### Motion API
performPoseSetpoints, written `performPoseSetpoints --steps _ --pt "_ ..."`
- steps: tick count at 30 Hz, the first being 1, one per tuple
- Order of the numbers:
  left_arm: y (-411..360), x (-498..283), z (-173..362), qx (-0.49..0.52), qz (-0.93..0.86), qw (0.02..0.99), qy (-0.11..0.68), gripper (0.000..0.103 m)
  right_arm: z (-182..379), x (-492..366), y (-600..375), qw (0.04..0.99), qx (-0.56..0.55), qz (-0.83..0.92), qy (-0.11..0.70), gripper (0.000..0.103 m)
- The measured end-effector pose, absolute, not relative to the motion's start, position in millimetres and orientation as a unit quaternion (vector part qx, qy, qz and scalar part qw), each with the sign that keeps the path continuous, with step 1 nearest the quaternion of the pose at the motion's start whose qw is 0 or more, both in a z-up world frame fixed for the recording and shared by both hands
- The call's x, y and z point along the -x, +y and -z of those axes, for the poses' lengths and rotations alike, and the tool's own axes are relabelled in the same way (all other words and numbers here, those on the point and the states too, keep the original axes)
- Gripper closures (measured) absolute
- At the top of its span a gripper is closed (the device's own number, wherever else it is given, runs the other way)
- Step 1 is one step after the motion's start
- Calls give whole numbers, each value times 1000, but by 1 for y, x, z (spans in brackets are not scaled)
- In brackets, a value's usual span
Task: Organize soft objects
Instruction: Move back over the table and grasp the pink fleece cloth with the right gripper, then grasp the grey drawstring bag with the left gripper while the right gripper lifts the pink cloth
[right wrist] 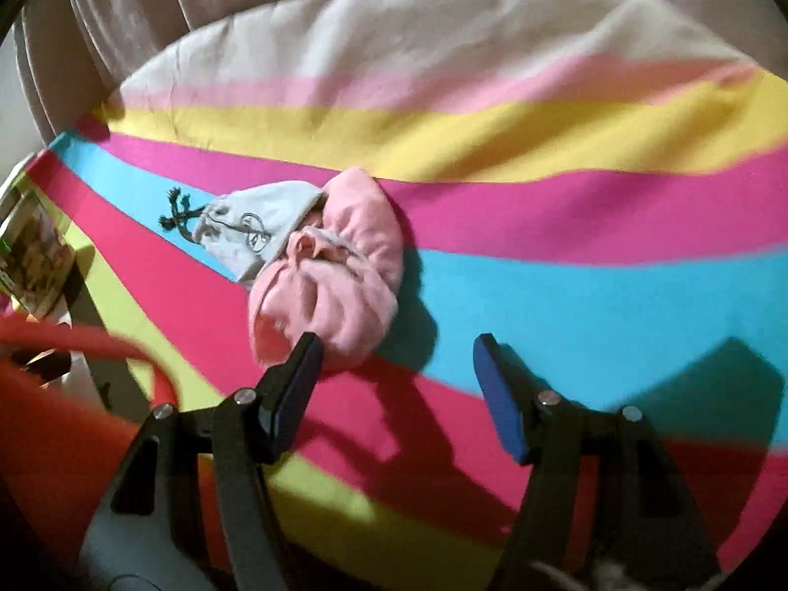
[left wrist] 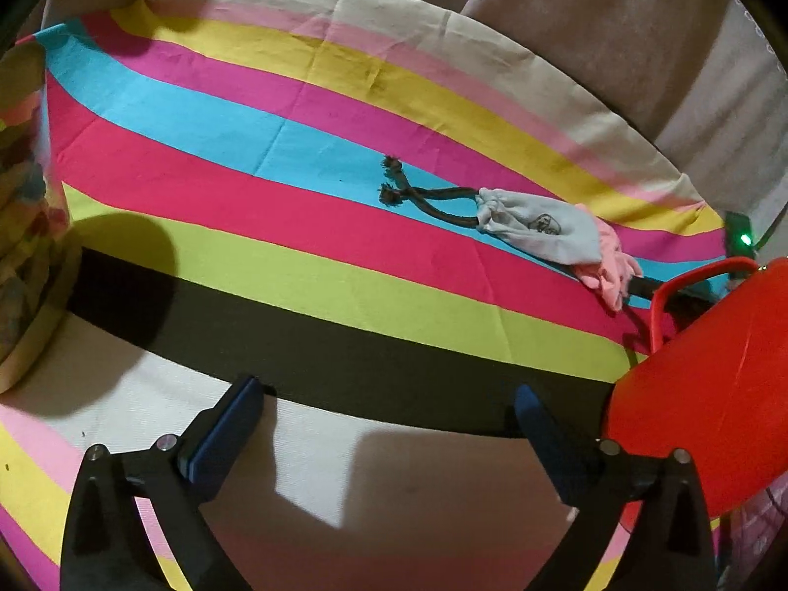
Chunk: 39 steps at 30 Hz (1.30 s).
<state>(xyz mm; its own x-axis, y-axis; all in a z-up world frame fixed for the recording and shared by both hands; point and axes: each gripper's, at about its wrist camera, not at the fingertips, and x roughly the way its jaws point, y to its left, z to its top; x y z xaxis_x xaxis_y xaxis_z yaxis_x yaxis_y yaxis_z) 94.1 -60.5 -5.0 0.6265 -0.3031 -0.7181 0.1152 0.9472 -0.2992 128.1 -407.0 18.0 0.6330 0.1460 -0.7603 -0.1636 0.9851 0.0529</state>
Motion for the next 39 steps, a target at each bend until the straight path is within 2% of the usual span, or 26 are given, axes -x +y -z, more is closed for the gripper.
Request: performPoseSetpoints --steps 4,7,10,14,22,23,24,25,27,30,36,37,38,39 --pt "-66 -96 3 99 108 893 425 0 -16 -147 -394 901 19 -110 419 30" --pt "-84 -106 0 49 115 890 438 0 -13 -158 -392 894 13 -117 432 29" --pt "-102 -119 -14 2 135 901 413 0 -32 -147 -398 901 20 -111 419 29" --pt "-132 -158 -22 -48 182 895 403 0 -50 -145 -416 906 -69 -158 386 27" --pt "-200 -219 -10 -163 280 859 397 0 -9 -187 -390 865 -34 -185 466 27" --pt "-206 -222 -10 -170 291 854 397 0 -9 -185 -387 872 -18 -188 452 32" --pt "-213 -227 -9 -179 299 849 396 0 -8 -183 -384 874 -4 -189 447 68" --pt "-218 -230 -7 -190 298 848 395 0 -11 -181 -385 880 1 -169 444 76" --pt "-227 -240 -5 -210 290 848 392 0 -26 -166 -394 902 8 -119 415 77" --pt "-236 -254 0 -221 290 844 393 0 -47 -140 -425 921 -45 -45 385 77" --pt "-243 -278 2 -178 320 836 409 1 -58 -76 -449 928 -118 11 352 77" --pt "-240 -280 1 -164 320 834 419 7 -57 -68 -450 929 -126 16 349 76" --pt "-234 -277 -3 -137 324 835 424 40 -56 -55 -450 930 -137 20 341 76" --pt "-229 -274 -8 -122 324 837 424 94 -56 -46 -450 930 -142 24 339 76"
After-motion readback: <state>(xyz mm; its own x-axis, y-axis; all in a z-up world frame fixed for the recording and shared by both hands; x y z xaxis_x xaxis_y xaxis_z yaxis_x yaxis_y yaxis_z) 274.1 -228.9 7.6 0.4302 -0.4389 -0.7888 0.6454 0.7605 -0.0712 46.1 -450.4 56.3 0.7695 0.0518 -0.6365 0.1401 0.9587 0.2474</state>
